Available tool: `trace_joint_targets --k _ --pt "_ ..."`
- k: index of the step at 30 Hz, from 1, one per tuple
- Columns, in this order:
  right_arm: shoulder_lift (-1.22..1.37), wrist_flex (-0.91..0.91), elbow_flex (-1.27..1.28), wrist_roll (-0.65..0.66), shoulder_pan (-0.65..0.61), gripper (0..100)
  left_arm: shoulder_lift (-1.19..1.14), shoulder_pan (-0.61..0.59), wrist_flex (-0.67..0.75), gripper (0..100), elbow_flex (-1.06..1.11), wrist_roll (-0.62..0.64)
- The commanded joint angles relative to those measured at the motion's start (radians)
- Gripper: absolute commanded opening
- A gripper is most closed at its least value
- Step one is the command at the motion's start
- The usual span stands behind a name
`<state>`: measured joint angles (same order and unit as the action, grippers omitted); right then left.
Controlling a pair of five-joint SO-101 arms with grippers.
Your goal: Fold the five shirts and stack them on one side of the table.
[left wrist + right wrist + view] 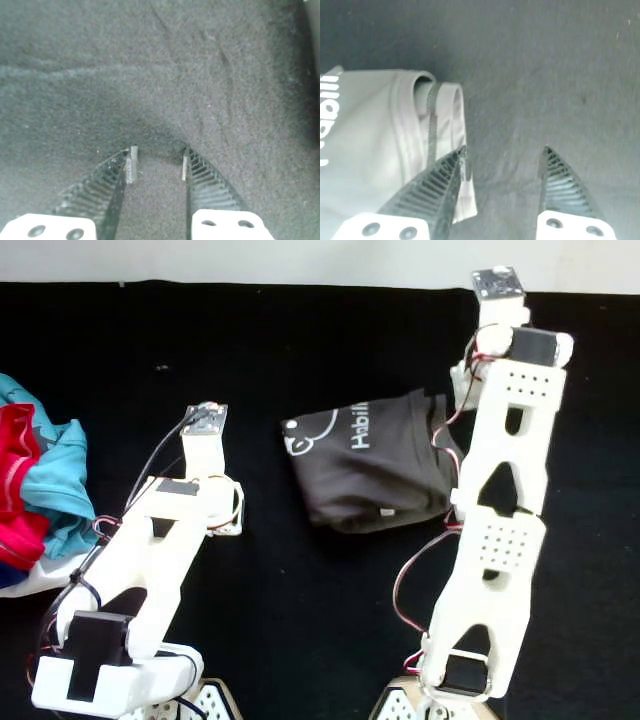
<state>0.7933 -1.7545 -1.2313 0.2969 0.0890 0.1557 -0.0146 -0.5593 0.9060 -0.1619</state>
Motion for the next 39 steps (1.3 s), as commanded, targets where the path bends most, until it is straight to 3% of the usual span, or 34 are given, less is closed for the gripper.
trace_joint_targets --k 1,5,9,15,23,26,28,37,39 --pt "-0.28 -0.013 0.317 -0.025 -0.021 22.4 0.004 -0.004 0.025 16 0.001 0.011" --pt "-0.518 0.013 0.768 -0.021 -0.084 22.4 0.004 -0.004 0.025 16 0.001 0.011" --pt "-0.647 0.171 1.125 -0.02 -0.117 22.4 0.004 -0.004 0.025 16 0.001 0.011" --pt "-0.697 0.407 1.434 -0.02 -0.119 22.4 0.004 -0.004 0.025 16 0.001 0.011" --pt "-0.697 0.648 1.526 -0.021 -0.096 21.3 0.004 -0.004 0.025 16 0.001 0.011" --pt "-0.697 0.69 1.521 -0.021 -0.071 8.5 0.004 -0.004 0.025 16 0.001 0.011" --pt "-0.702 0.691 1.518 -0.021 -0.053 0.0 0.004 -0.004 0.025 16 0.001 0.011" --pt "-0.705 0.545 1.371 -0.018 0.07 0.6 0.004 -0.004 0.025 16 0.001 0.011" --pt "-0.702 0.503 1.305 0.037 0.091 0.6 0.004 -0.004 0.025 16 0.001 0.011"
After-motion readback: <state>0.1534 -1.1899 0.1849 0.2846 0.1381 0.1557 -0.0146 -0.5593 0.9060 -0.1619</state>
